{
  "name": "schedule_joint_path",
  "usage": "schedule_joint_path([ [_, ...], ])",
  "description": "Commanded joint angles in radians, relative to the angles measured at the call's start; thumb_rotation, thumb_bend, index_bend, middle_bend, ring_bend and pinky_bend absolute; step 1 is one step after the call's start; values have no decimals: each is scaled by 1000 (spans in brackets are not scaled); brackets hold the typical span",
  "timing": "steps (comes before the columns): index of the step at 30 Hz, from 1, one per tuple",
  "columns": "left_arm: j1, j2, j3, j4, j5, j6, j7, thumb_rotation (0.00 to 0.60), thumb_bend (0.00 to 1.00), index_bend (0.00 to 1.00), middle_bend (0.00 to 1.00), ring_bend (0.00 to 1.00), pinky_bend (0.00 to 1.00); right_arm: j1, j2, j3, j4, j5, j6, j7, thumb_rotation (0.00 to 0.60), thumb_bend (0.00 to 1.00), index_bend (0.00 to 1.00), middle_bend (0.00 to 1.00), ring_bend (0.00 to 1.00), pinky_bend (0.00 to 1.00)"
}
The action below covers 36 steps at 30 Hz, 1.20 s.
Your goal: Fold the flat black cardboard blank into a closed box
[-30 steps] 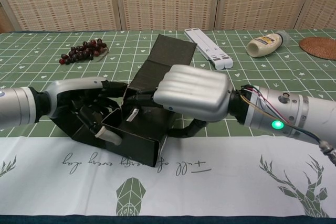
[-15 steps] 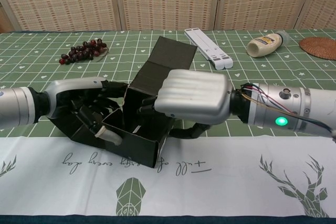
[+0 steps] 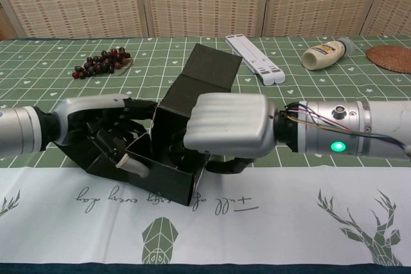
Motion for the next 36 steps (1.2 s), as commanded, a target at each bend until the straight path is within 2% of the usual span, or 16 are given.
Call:
schedule_joint_path([
  [1, 0, 1, 0, -1, 1, -1, -4, 600, 99, 159, 175, 407, 556, 9, 6, 3, -6, 2, -12, -6, 600, 519, 355, 375, 722, 892],
  [11, 1, 9, 3, -7, 8, -1, -12, 600, 99, 159, 174, 407, 556, 41, 14, 10, -23, 10, -63, -23, 600, 589, 374, 410, 726, 893],
  [17, 2, 10, 6, -9, 13, 0, -19, 600, 99, 159, 175, 407, 556, 59, 28, 7, -38, 11, -90, -19, 600, 623, 450, 455, 730, 893],
  [27, 1, 14, 11, -14, 23, 0, -32, 600, 99, 160, 175, 407, 556, 66, 42, 1, -54, 13, -90, -6, 600, 651, 644, 631, 740, 893],
  [36, -1, 17, 13, -20, 22, -2, -33, 600, 99, 160, 175, 407, 556, 67, 52, -10, -58, 4, -75, 13, 600, 665, 714, 692, 747, 892],
])
